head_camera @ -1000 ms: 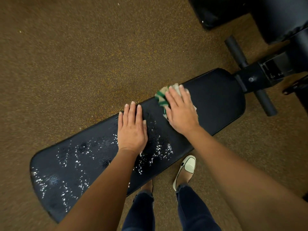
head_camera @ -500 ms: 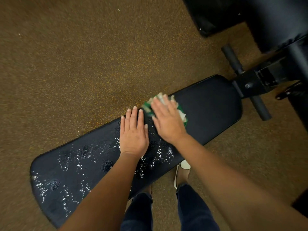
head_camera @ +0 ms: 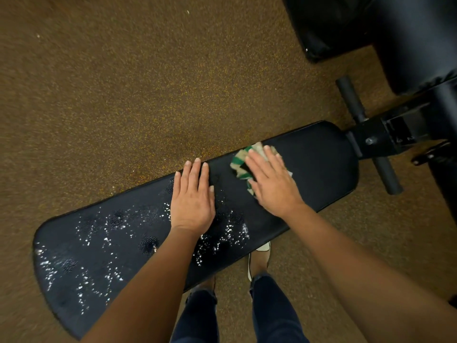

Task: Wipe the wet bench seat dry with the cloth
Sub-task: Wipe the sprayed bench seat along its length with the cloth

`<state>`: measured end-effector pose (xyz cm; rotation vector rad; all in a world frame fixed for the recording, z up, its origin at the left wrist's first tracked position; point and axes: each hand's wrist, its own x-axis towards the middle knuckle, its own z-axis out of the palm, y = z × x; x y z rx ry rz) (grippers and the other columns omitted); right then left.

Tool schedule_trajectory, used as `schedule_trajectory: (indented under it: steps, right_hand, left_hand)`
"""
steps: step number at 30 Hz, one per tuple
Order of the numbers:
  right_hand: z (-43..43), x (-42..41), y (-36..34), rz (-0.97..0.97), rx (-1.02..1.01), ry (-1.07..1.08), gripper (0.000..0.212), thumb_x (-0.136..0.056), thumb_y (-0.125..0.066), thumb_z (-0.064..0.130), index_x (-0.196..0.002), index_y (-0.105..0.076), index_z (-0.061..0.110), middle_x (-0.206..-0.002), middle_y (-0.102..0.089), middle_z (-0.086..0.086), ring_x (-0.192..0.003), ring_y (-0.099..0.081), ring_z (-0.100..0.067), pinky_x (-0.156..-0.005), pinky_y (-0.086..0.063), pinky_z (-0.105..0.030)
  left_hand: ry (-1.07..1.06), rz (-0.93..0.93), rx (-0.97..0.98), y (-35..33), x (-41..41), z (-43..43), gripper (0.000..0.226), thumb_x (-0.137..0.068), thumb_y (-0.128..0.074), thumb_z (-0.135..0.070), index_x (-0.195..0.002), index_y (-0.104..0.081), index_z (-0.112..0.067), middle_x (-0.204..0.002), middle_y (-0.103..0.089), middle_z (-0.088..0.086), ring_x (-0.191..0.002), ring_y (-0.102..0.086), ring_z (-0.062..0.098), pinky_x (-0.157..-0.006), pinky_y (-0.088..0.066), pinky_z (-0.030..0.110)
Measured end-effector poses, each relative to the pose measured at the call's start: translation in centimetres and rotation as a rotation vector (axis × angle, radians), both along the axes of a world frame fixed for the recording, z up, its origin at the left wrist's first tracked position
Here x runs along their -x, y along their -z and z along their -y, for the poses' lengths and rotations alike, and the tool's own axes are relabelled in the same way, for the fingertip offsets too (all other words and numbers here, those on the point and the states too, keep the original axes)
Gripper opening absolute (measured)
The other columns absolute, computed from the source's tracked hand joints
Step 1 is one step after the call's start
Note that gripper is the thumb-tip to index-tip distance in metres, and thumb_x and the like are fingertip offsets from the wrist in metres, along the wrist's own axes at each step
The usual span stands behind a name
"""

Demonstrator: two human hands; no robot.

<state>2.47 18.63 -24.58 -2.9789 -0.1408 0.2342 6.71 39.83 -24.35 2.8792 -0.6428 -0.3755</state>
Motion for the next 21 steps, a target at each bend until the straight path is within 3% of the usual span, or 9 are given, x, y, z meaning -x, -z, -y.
schedule_trajectory:
  steps: [4,6,9,12,14,17,21]
  right_hand:
    - [-2.8,-2.6,0.2,0.042,-0.001,0.364,0.055,-0.095,-0.030,0.034,-0.141,-0.045,0.007,-0.149,-0.041,-0.009,-0.143,-0.023,-0.038,-0.117,-0.013,-0.053]
    - [-5.3,-4.3,0.4,0.073,-0.043,0.337,0.051,-0.094,-0.033,0.033,-0.132,-0.054,0.007,-0.137,-0.053,-0.010,-0.136,-0.034,-0.038,-0.116,-0.017,-0.054]
    - [-6.1,-5.9,0.1,0.118,-0.054,0.132,0.037,-0.091,-0.043,0.032,-0.103,-0.066,0.007,-0.101,-0.065,-0.012,-0.103,-0.055,-0.036,-0.103,-0.035,-0.050]
    - [-2.4,-6.7,-0.1,0.116,0.034,0.013,0.037,-0.092,-0.041,0.036,-0.087,-0.063,0.007,-0.085,-0.061,-0.014,-0.081,-0.053,-0.033,-0.081,-0.041,-0.044]
    - [2.0,-7.0,0.0,0.090,0.132,0.137,0.041,-0.094,-0.039,0.036,-0.080,-0.062,0.005,-0.079,-0.060,-0.016,-0.078,-0.053,-0.034,-0.075,-0.043,-0.043]
    - [4.9,-7.6,-0.9,-0.025,0.205,0.327,0.052,-0.095,-0.032,0.037,-0.081,-0.067,0.001,-0.080,-0.064,-0.017,-0.081,-0.053,-0.035,-0.083,-0.042,-0.045]
    - [-2.2,-8.7,-0.9,-0.083,0.102,0.212,0.057,-0.092,-0.028,0.039,-0.076,-0.070,0.004,-0.076,-0.067,-0.014,-0.079,-0.055,-0.033,-0.077,-0.040,-0.043]
  left_hand:
    - [-0.013,0.001,0.005,0.1,0.1,0.0,0.054,-0.097,-0.027,-0.031,-0.145,-0.032,-0.006,-0.153,-0.029,0.012,-0.143,-0.021,0.031,-0.116,-0.010,0.045]
    - [-0.025,0.006,0.003,0.2,0.1,0.0,0.054,-0.097,-0.027,-0.031,-0.145,-0.033,-0.005,-0.153,-0.029,0.012,-0.143,-0.021,0.031,-0.116,-0.011,0.045]
    - [-0.038,0.021,-0.004,0.4,0.2,0.1,0.055,-0.097,-0.028,-0.030,-0.144,-0.033,-0.004,-0.153,-0.030,0.013,-0.143,-0.022,0.031,-0.116,-0.010,0.045]
    - [-0.049,0.026,-0.008,0.4,0.3,0.1,0.055,-0.097,-0.027,-0.031,-0.144,-0.033,-0.004,-0.153,-0.030,0.013,-0.143,-0.021,0.031,-0.117,-0.006,0.043]
    - [-0.053,0.026,-0.008,0.3,0.3,0.1,0.055,-0.098,-0.025,-0.032,-0.145,-0.032,-0.004,-0.154,-0.029,0.012,-0.144,-0.019,0.030,-0.118,-0.004,0.042]
    - [-0.060,0.022,-0.014,0.3,0.3,0.2,0.055,-0.098,-0.024,-0.032,-0.146,-0.030,-0.004,-0.155,-0.027,0.012,-0.144,-0.018,0.030,-0.118,-0.001,0.040]
    - [-0.056,0.016,-0.014,0.3,0.2,0.3,0.056,-0.097,-0.026,-0.032,-0.145,-0.031,-0.004,-0.154,-0.028,0.012,-0.144,-0.019,0.030,-0.117,-0.006,0.043]
